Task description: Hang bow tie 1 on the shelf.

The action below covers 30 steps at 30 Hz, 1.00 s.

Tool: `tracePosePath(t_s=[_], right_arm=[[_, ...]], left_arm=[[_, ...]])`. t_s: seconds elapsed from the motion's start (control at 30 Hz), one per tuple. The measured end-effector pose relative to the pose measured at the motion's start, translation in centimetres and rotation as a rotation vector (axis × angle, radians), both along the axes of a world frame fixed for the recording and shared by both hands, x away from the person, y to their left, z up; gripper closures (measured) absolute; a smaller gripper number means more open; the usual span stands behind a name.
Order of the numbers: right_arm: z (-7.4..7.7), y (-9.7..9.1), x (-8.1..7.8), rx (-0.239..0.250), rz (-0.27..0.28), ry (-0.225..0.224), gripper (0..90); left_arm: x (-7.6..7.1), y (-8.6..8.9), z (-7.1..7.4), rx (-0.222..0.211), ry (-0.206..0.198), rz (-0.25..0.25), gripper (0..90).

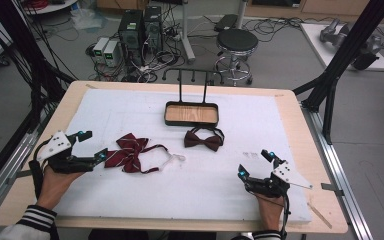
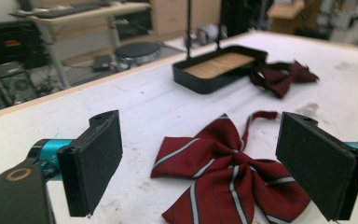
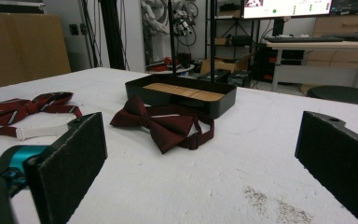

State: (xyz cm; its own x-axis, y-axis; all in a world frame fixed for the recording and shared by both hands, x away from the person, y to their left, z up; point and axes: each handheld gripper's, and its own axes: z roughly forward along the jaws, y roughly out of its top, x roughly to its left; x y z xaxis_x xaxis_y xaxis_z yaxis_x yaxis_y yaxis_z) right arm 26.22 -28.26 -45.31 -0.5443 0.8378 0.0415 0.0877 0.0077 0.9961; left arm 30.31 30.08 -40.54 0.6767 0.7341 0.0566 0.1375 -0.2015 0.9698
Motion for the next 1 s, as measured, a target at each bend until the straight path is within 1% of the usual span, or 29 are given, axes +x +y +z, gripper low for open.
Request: tracePosePath(t_s=[0.1, 0.2, 0.3, 0.33, 0.37, 0.43, 0.53, 0.57, 0.67, 0.73, 0.77, 0.8, 0.83, 0.87, 0.9, 0.93, 1.0], right_arm=[[0.0, 0.0, 0.0, 0.000, 0.001, 0.000, 1.2], [0.0, 0.0, 0.0, 0.001, 0.000, 0.000, 1.2], [0.0, 0.0, 0.0, 0.001, -0.001, -0.002, 1.2], [0.0, 0.0, 0.0, 0.002, 0.000, 0.000, 1.2], [0.0, 0.0, 0.0, 0.001, -0.001, -0.003, 1.2], [0.0, 0.0, 0.0, 0.003, -0.001, -0.001, 1.2], [0.0, 0.0, -0.1, 0.002, -0.004, -0.008, 1.2], [0.0, 0.0, -0.1, 0.004, -0.002, -0.008, 1.2], [0.0, 0.0, -0.1, 0.009, -0.001, -0.002, 1.2], [0.0, -0.1, 0.0, 0.006, -0.002, -0.009, 1.2], [0.0, -0.1, 0.0, 0.006, -0.002, -0.009, 1.2], [0.0, 0.0, -0.1, 0.011, -0.003, -0.003, 1.2], [0.0, 0.0, -0.1, 0.010, -0.005, -0.004, 1.2], [0.0, 0.0, -0.1, 0.011, -0.004, -0.005, 1.2], [0.0, 0.0, -0.1, 0.009, -0.005, -0.007, 1.2], [0.0, 0.0, -0.1, 0.008, -0.004, -0.007, 1.2], [0.0, -0.1, -0.1, 0.007, -0.004, -0.008, 1.2]], left_arm=[[0.7, -0.6, 0.8, 0.048, 0.027, -0.055, 15.0], [1.5, -1.3, 1.5, 0.108, 0.057, -0.110, 15.1], [2.4, -2.1, 1.9, 0.151, 0.096, -0.153, 15.1], [2.7, -2.3, 2.0, 0.173, 0.109, -0.169, 15.1], [3.0, -2.6, 2.1, 0.197, 0.120, -0.188, 15.1], [3.6, -3.0, 2.2, 0.226, 0.144, -0.229, 15.1], [4.8, -4.1, 2.2, 0.319, 0.194, -0.278, 15.3], [4.8, -4.1, 2.2, 0.319, 0.194, -0.278, 15.4], [5.3, -4.8, 2.3, 0.345, 0.210, -0.319, 15.5], [5.7, -5.2, 2.4, 0.377, 0.219, -0.340, 15.6], [5.8, -5.5, 2.3, 0.374, 0.225, -0.343, 15.6], [5.9, -5.7, 2.2, 0.380, 0.228, -0.357, 15.5], [6.1, -6.1, 2.0, 0.396, 0.239, -0.380, 15.5], [6.1, -6.1, 2.0, 0.396, 0.239, -0.380, 15.6], [6.3, -6.5, 1.9, 0.434, 0.252, -0.388, 15.5], [6.5, -6.7, 1.8, 0.463, 0.253, -0.388, 15.5], [6.7, -7.2, 1.5, 0.490, 0.279, -0.401, 15.6]])
